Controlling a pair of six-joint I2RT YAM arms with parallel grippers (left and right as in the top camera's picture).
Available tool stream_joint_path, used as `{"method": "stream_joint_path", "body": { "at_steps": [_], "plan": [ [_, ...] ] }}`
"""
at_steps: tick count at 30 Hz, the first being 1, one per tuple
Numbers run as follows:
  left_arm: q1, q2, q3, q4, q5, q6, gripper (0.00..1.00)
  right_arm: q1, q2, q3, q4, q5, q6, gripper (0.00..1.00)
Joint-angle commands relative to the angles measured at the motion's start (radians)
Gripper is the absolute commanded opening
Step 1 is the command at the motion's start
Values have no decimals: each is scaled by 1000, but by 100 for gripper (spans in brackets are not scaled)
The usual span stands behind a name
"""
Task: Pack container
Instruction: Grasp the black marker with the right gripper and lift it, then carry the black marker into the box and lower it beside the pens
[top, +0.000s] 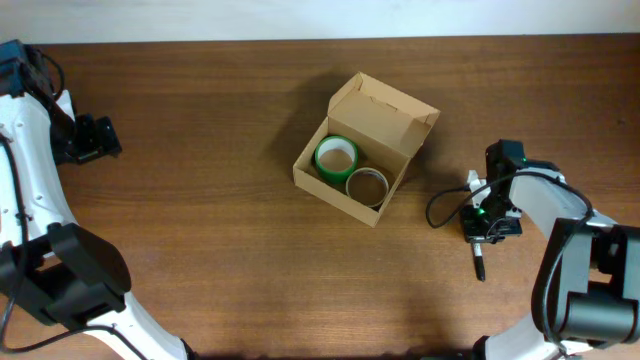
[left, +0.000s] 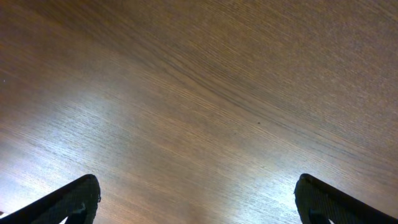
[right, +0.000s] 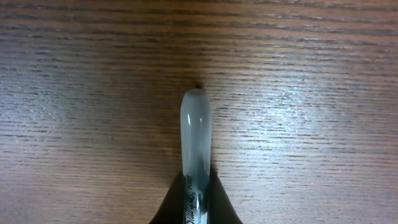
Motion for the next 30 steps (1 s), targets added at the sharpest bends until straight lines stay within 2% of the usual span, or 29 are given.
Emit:
{"method": "stream_joint_path", "body": {
  "at_steps": [1,7,12,16,17,21,26,30],
  "plan": [
    [5,5,-7,0,7,11,100,-1,42,-36,18,-86,28,4],
    [5,5,-7,0,7,11,100,-1,40,74,-7,-293,73,4],
    [5,5,-7,0,7,11,100,0,23,259,-146,-362,81,4],
    [5,5,-7,0,7,11,100,2,11,488,-316,-359,106,4],
    [5,5,-7,0,7,11,100,11,10,597,-375,-351,106,4],
    [5,5,-7,0,7,11,100,55,10,849,-480,-259,100,4],
    [5,5,-7,0,7,11,100,163,10,1080,-523,-243,19,4],
    [5,5,-7,0,7,11,100,288,10,1117,-526,-242,-167,4]
  ]
}}
